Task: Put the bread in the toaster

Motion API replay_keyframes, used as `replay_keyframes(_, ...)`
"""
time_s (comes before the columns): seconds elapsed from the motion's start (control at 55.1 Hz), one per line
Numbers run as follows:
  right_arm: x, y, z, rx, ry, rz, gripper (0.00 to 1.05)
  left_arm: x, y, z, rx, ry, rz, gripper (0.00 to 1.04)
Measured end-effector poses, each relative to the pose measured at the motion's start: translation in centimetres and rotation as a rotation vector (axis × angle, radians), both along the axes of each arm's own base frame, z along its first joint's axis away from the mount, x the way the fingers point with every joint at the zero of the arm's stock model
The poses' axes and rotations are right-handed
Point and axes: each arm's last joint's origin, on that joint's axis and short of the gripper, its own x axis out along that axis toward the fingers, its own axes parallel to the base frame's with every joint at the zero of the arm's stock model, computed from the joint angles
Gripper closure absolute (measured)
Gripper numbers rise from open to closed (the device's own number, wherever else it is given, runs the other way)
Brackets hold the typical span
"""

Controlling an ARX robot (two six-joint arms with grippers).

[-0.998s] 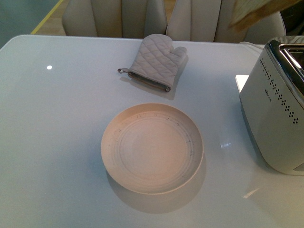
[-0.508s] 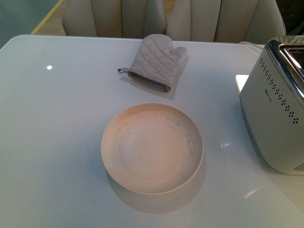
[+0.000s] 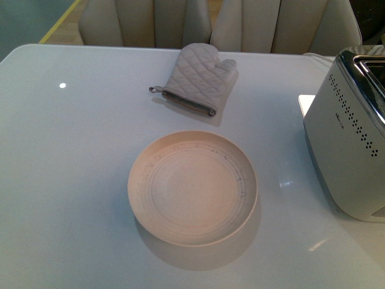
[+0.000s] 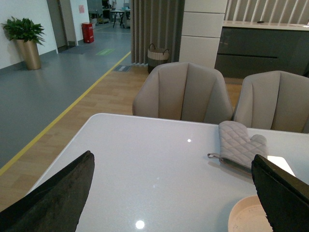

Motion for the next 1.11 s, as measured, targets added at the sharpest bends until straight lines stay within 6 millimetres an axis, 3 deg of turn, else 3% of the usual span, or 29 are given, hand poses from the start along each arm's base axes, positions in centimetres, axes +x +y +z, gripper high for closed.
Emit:
replay_keyframes(0.635,0.9,0.1,-2.5,-0.026,0.121,-0.011,1.02,0.0,0.0,0.0,0.000,0.000,0.000,0.07)
replay_keyframes(1.107,-1.1,-1.2,-2.2,-0.048,0.185,0.069,1.02,0.0,0.0,0.0,0.000,0.000,0.000,0.07)
